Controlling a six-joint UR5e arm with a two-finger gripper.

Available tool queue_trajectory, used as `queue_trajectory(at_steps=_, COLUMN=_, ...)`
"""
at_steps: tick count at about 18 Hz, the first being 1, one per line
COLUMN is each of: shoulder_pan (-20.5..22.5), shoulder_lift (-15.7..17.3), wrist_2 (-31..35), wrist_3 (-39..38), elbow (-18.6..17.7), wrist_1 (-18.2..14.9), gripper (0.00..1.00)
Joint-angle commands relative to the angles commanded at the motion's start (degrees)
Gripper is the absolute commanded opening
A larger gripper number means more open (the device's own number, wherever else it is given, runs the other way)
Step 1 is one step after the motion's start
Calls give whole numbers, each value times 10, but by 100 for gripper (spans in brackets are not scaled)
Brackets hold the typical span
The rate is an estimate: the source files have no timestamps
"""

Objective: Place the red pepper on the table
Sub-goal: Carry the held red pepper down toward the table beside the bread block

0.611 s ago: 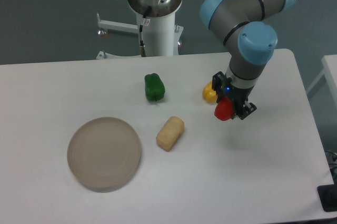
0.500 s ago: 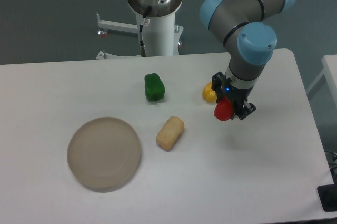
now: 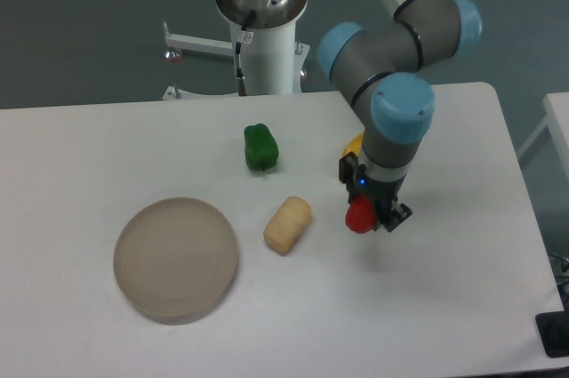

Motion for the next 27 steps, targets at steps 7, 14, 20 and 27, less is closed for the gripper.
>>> queue_trajectory(at_steps=7, shoulder_pan=-29, shoulder_lift=-40, wrist_2=0, wrist_3=-76, elbow=5, wrist_1=59, gripper=20)
queue_trajectory(at_steps=14, shoulder_pan=-41, shoulder_lift=-65, wrist_2=0, wrist_3=-93, elbow=18, wrist_1=87, gripper=25)
queue_trajectory(at_steps=20, shoulder_pan=-48, shoulder_lift=-79, wrist_2=3, wrist_3=-87, elbow=24, wrist_1=89, gripper=89)
queue_trajectory(at_steps=27, shoulder_pan=-39, shoulder_lift=-34, wrist_2=3, wrist_3=-83, elbow=-4, wrist_1=78, gripper=100)
